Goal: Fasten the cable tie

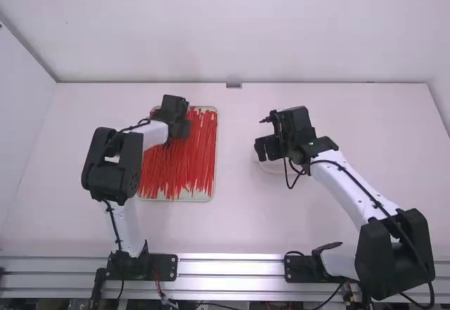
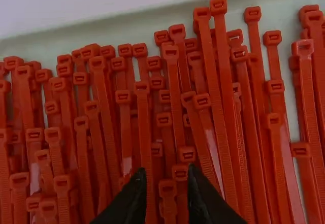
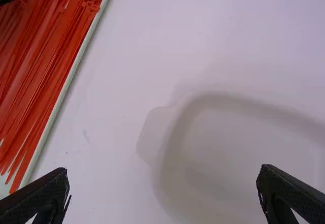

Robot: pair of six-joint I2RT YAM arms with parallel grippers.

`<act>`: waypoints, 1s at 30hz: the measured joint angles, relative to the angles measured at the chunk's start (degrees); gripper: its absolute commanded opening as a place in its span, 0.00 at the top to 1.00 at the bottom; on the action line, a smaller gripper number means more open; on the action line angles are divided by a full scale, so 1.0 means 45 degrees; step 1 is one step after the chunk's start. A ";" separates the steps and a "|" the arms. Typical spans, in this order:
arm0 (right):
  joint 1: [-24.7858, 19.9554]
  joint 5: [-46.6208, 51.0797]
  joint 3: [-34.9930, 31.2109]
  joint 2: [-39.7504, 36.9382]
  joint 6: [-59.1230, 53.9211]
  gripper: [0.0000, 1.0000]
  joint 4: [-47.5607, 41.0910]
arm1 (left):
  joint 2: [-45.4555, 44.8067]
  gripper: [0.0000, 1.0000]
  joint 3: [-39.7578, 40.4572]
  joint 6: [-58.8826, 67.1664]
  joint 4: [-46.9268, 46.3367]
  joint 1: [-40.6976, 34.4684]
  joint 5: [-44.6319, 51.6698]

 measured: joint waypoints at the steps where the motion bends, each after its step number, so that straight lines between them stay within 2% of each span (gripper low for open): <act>1: 0.0000 0.0005 0.0000 0.0000 -0.0005 0.02 -0.0005 | -0.0005 0.78 -0.0136 0.0000 0.0083 0.0000 -0.0005; 30: 0.0000 -0.0005 0.0000 0.0000 0.0010 0.02 -0.0015 | 0.0000 0.78 -0.0520 0.0189 0.0816 0.0000 0.0000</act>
